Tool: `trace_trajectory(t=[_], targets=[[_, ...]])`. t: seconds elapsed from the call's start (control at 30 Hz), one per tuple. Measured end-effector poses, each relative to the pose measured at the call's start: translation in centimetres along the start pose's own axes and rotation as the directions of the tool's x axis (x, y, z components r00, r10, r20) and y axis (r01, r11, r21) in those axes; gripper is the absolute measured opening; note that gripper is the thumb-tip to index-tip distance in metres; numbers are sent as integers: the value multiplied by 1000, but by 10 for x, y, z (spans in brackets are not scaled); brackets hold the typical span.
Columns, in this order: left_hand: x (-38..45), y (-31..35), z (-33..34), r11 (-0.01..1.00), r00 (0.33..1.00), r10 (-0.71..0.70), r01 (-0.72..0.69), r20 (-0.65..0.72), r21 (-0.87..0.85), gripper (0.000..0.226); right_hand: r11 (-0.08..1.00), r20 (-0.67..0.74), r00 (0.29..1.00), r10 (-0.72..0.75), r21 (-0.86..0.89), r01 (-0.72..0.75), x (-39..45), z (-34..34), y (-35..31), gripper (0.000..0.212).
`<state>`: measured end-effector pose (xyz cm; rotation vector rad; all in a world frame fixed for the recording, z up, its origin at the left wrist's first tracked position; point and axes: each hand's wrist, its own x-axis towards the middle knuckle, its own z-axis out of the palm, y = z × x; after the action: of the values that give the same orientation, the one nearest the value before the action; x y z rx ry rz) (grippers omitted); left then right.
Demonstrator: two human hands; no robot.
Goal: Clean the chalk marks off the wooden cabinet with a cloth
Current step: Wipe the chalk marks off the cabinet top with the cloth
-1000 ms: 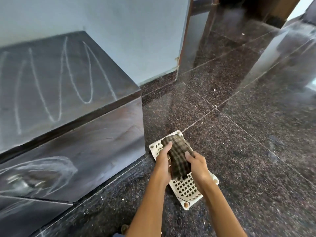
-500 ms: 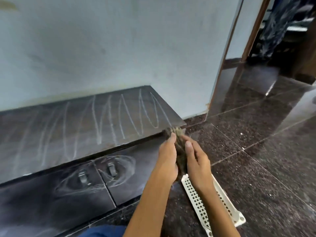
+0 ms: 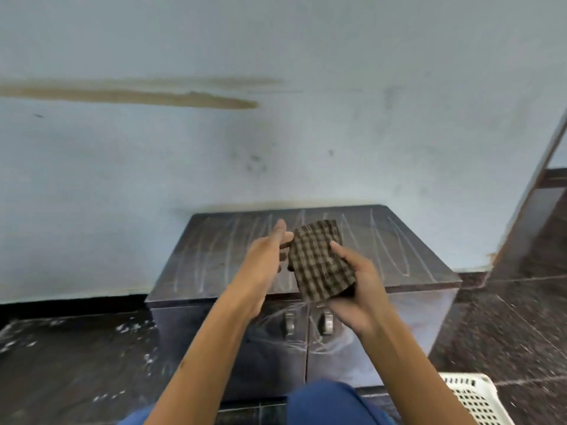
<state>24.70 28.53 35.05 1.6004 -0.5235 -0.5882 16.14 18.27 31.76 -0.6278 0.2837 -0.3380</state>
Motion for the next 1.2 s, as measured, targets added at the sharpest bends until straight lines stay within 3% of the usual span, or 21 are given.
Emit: trace_trajectory(t=[0.13,0.33,0.47,0.57,0.63,0.67,0.7,0.77,0.83,0.93,1.03,1.2], targets=[[-6,-13,-44,983,984,106,-125,-145,-134,25,998,0,1000,27,57,-27,21,39,19,30],[-5,-47,-104,984,917,-14,-58,-399,-168,28,991,-11,998,63,118,-61,55,66,41,26],[11,-52,-130,988,885,-67,-5,-460,-154,38,977,51,987,156,143,-161,71,62,57,29],[22,-57,-147,993,863,-91,44,-497,-106,39,989,-1,989,146,7,-146,84,62,67,36],[28,-65,-159,991,843,-125,84,-524,-101,52,962,-48,999,9,-272,-22,92,68,77,36],[31,-69,-164,987,835,-156,109,-527,-119,58,871,-41,992,-117,-485,82,95,73,84,34],[34,-74,-168,981,828,-187,130,-529,-142,63,694,15,967,-254,-693,193,98,79,93,32],[40,-81,-177,967,807,-250,176,-535,-186,69,214,249,872,-421,-907,363,102,88,115,35],[47,-86,-186,950,787,-300,197,-539,-242,72,-199,413,841,-348,-910,365,107,91,143,40],[55,-95,-198,919,778,-367,220,-510,-327,77,-600,374,926,-55,-753,269,111,94,185,49],[60,-104,-204,889,775,-424,255,-469,-382,83,-738,319,948,15,-636,226,115,94,203,58],[65,-108,-213,875,793,-438,267,-423,-405,83,-723,297,955,-11,-662,197,121,89,207,50]])
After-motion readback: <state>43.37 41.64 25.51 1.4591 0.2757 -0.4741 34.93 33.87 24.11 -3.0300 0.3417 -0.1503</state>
